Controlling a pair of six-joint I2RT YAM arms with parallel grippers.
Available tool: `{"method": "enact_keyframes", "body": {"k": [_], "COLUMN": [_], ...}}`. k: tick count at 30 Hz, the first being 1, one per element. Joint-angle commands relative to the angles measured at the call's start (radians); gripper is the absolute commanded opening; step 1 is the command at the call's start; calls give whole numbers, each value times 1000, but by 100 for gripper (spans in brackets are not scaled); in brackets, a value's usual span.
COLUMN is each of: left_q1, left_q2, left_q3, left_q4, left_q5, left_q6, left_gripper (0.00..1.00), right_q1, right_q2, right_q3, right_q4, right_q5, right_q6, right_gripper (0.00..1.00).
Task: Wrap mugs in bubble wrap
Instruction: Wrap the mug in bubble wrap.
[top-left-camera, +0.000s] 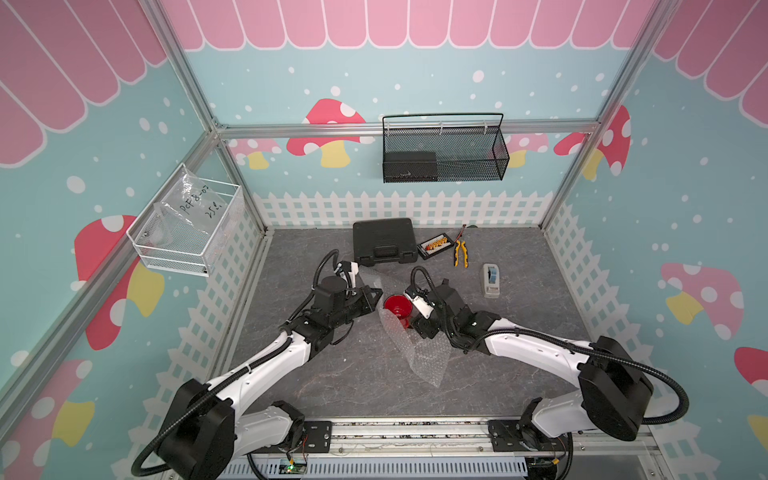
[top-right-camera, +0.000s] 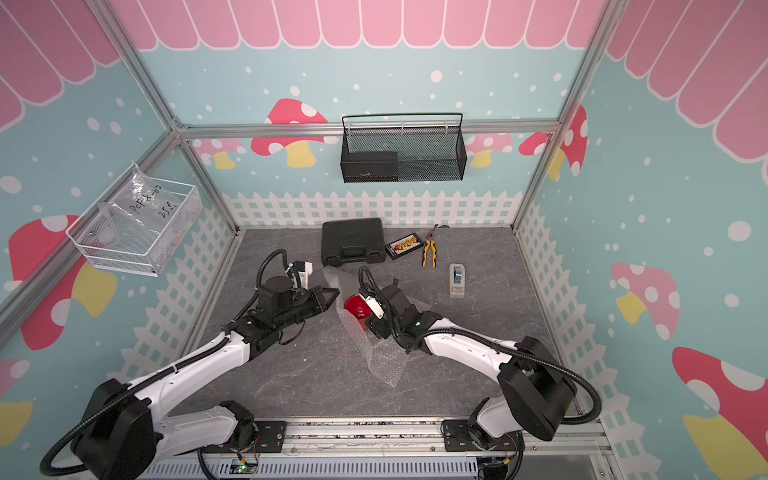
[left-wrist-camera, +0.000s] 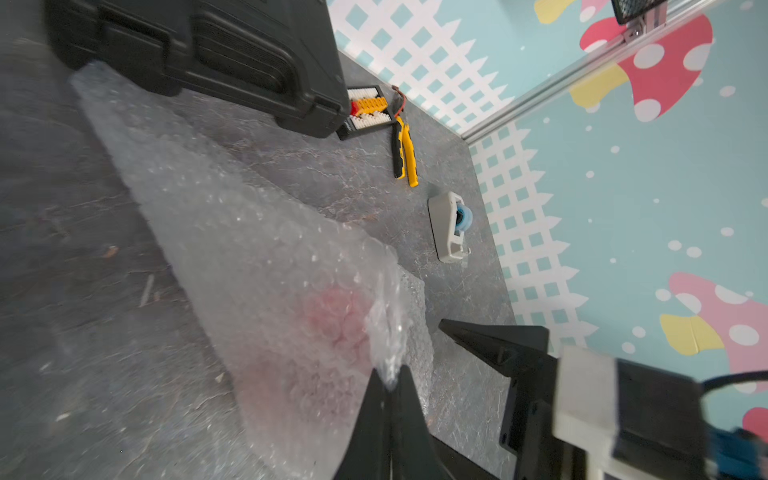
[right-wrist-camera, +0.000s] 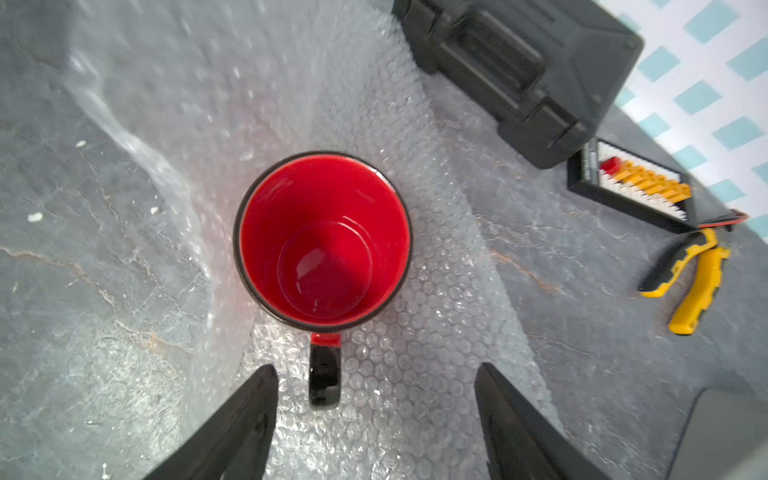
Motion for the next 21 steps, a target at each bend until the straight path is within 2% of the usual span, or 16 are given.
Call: {"method": "enact_keyframes", "body": {"k": [1,6,11,17,21], "left_q1": [-32,-61,-85,-98,-106], "left_q2": [92,217,321,368,370], "left_q3": [70,119,154,145,144], "left_q4": [17,49,-14,11,29], "left_q5": [39,77,79,107,116], "left_q6": [42,38,78,87,101], "left_gripper": [0,0,0,0,1], "right_q1": [-29,-84,-121,-134,-146], "right_q2": [-49,-54,-16,91,156], "right_q3": [-13,-6,25,74,92], "right_q4": [23,99,160,162,168], "right_q5": [60,34,-6,-30,-104], "right_q6": [46,166,291,379,413], "right_gripper": [83,85,85,84,83]}}
